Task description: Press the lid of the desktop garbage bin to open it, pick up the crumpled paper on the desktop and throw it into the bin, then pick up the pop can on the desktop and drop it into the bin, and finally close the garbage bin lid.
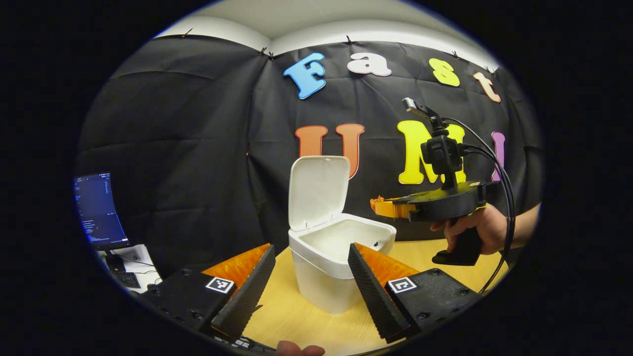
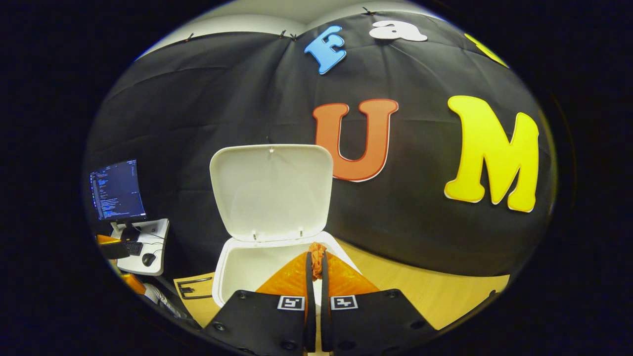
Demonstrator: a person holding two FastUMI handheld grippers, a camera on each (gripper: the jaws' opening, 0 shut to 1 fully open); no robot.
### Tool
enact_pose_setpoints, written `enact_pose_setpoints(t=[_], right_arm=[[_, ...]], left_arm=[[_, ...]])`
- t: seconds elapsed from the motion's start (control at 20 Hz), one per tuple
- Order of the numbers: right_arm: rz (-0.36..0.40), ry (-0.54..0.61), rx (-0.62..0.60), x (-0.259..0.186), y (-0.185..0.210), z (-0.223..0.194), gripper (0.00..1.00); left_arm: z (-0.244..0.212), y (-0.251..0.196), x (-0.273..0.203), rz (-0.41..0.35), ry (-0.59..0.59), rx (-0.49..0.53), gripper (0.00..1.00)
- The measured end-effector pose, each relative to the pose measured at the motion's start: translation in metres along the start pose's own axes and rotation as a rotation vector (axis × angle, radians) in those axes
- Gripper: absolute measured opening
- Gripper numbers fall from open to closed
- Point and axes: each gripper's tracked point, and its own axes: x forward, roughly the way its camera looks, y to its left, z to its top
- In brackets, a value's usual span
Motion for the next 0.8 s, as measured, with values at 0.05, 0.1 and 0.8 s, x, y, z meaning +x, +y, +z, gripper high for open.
enact_pose_setpoints(t=[0.05, 0.1, 0.8], right_arm=[[0.001, 0.012, -0.007, 0.005, 0.002, -0.003, 0.05], [0.004, 0.019, -0.017, 0.01, 0.006, -0.006, 0.04], [0.016, 0.082, -0.021, 0.026, 0.023, -0.035, 0.5]], left_arm=[[-0.001, 0.002, -0.001, 0.006, 0.004, -0.002, 0.97], [-0.004, 0.005, -0.002, 0.015, 0.008, 0.0, 0.97], [-0.007, 0.016, -0.008, 0.04, 0.011, 0.019, 0.97]])
